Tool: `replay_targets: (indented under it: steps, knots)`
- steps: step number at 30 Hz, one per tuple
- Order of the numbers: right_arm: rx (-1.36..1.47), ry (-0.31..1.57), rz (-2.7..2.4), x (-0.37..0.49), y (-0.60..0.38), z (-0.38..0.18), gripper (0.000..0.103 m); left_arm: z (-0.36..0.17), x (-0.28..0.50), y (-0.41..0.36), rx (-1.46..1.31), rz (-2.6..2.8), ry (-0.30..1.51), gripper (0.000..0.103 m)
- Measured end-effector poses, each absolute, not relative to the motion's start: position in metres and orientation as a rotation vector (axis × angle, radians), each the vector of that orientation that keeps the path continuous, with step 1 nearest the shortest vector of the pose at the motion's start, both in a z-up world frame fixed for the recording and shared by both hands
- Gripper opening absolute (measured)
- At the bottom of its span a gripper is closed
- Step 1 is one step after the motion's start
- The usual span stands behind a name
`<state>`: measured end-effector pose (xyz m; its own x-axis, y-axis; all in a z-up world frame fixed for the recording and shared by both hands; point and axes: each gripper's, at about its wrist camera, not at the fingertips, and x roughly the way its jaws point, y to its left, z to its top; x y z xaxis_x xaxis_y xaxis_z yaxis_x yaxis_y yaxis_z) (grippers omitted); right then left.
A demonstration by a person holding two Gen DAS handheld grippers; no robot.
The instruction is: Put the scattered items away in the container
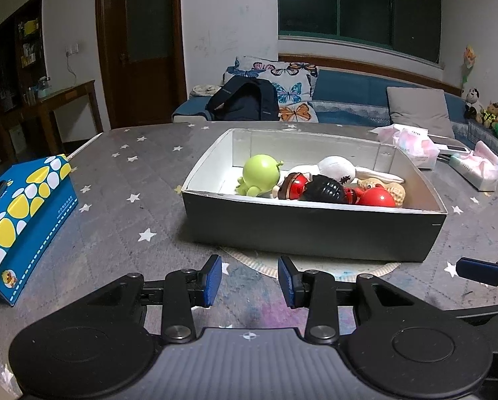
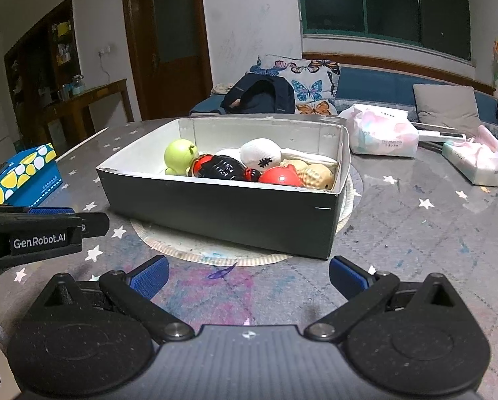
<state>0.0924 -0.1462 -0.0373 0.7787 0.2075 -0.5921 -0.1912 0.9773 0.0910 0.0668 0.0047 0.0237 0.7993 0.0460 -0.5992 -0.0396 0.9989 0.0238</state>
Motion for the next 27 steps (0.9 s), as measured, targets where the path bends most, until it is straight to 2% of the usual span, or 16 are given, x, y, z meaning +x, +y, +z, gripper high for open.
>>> replay_targets:
  steps: [27]
  knots:
    - [0.055, 0.706, 0.209, 0.131, -0.144, -0.045, 0.103, 0.019, 0.102, 0.001, 0.054, 0.061, 0.677, 0.039]
